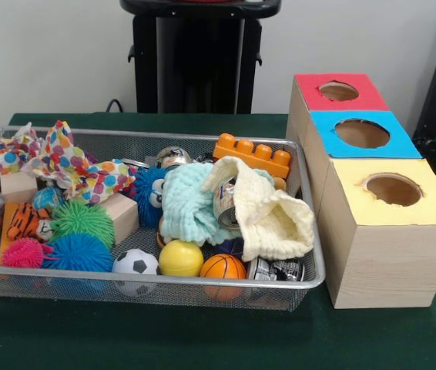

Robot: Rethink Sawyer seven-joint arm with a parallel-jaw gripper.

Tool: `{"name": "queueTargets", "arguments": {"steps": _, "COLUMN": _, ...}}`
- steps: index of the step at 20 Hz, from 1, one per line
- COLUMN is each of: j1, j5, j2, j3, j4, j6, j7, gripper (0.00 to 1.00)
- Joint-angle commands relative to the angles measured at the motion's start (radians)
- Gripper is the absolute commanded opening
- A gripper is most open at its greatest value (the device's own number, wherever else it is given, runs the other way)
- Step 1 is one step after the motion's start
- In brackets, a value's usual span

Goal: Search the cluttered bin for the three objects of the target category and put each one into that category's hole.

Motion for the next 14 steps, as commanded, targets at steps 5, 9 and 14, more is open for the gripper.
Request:
{"name": "queueTargets", "arguments": {"steps": 5, "j1": -0.008, "j5": -0.091, "j2": 0.003, "j3": 0.146, "j4": 0.074, "j6": -0.082, "j7": -0.284, "gripper": 0.0}}
{"name": "queueTargets", "arguments": {"steps": 9, "j1": -0.002, "j5": -0.119, "j2": -0.012, "j3": 0.162, "j4": 0.071, "j6": -0.079, "j7": -0.331, "gripper": 0.0}}
{"name": "queueTargets", "arguments": {"steps": 14, "j1": -0.011, "j5": -0.148, "j2": 0.008, "j3": 0.217, "j4": 0.069, "j6": -0.184, "j7": -0.381, "gripper": 0.0}}
